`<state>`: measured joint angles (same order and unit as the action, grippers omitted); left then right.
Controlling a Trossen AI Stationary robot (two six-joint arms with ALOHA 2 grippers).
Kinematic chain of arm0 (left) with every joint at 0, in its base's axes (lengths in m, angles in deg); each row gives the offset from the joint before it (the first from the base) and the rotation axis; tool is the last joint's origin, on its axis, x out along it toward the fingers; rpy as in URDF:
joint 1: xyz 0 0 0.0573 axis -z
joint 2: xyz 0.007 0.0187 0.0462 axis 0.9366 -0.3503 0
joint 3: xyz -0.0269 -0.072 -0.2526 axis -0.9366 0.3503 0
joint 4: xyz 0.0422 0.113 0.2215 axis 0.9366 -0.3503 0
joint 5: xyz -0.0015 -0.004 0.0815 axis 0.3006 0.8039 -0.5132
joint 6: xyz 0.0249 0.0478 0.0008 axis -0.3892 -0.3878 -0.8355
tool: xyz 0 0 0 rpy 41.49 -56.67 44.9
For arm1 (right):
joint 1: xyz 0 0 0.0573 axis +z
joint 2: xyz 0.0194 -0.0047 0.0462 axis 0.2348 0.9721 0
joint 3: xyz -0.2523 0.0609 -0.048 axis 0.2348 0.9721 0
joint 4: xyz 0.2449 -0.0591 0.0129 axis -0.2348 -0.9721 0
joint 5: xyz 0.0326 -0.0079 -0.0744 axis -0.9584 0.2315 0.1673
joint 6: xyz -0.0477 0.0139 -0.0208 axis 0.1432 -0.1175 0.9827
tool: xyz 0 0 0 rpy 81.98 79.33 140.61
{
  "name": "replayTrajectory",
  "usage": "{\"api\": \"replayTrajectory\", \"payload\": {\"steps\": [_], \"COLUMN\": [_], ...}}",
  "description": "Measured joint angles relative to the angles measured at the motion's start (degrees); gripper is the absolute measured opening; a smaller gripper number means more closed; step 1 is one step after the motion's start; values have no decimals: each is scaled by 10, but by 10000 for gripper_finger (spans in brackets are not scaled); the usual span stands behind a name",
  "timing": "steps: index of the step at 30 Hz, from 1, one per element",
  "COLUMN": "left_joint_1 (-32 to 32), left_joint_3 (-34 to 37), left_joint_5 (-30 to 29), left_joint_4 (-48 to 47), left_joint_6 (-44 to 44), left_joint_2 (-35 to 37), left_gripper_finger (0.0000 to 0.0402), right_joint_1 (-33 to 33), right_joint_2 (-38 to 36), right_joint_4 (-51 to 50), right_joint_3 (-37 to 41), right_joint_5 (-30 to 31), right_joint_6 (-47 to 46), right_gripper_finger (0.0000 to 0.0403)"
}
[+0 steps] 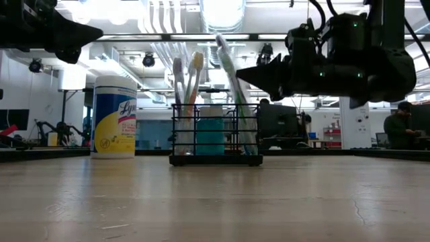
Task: Pick & Place toothbrushing station
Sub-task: Put the violet toothbrush into the mesh organizer
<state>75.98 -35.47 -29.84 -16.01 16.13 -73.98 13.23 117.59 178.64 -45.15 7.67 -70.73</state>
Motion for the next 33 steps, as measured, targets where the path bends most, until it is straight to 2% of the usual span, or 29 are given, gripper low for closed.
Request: {"api": "replayTrajectory", "payload": {"steps": [17, 27, 33], "left_joint_1": [0, 0, 0], "left_joint_3": [0, 0, 0], "left_joint_5": [0, -4, -10], "left_joint_4": [0, 5, 5], "left_joint_6": [-2, -1, -1], "left_joint_2": [0, 0, 0], "left_gripper_finger": [12, 12, 12], "right_joint_1": [30, 32, 32], "right_joint_2": [16, 51, 32], "right_joint_4": [2, 5, -1], "right_joint_3": [34, 31, 33], "right_joint_5": [92, 105, 106], "right_joint_6": [-5, -34, -21], "right_gripper_finger": [8, 8, 8]}}
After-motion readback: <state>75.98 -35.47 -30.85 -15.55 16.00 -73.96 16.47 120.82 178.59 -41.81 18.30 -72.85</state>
